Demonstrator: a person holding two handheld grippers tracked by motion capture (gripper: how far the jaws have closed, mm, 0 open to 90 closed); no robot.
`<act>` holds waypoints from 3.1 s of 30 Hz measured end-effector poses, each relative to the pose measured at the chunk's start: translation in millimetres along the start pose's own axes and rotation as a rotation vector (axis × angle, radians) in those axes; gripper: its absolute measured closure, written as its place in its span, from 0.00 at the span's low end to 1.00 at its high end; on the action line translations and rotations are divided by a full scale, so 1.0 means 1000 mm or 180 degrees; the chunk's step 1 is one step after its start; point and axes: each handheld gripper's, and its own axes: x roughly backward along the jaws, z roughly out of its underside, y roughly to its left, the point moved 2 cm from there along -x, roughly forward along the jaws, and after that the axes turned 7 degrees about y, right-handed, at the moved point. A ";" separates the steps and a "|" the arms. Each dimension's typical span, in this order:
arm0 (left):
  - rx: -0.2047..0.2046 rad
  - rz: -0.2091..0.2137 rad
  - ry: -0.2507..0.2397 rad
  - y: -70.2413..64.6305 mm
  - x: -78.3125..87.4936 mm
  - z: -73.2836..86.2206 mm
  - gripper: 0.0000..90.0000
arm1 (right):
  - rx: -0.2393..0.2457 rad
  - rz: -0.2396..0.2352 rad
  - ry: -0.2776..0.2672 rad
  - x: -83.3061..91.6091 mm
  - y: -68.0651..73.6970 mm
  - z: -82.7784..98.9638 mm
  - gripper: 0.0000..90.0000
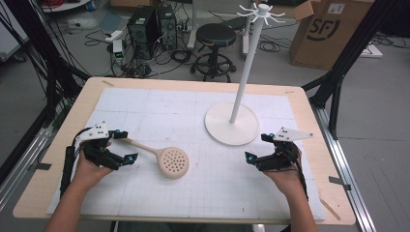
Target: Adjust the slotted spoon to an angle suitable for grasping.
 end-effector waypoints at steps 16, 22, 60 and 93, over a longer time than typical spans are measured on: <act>-0.0040 0.0024 0.0053 -0.001 -0.001 0.001 0.02 | 0.0029 0.0034 0.0060 0.000 0.002 0.001 0.01; -0.0081 0.0008 0.0052 -0.003 0.001 0.000 0.02 | 0.0032 0.0030 0.0102 -0.003 0.004 0.002 0.01; -0.0200 -0.0147 0.0408 0.006 -0.005 -0.002 0.26 | 0.0017 -0.0004 0.0128 -0.006 0.001 0.005 0.01; -0.0597 -0.0180 0.1339 0.019 -0.030 -0.039 0.31 | 0.0003 -0.0027 0.0183 -0.010 0.000 0.007 0.01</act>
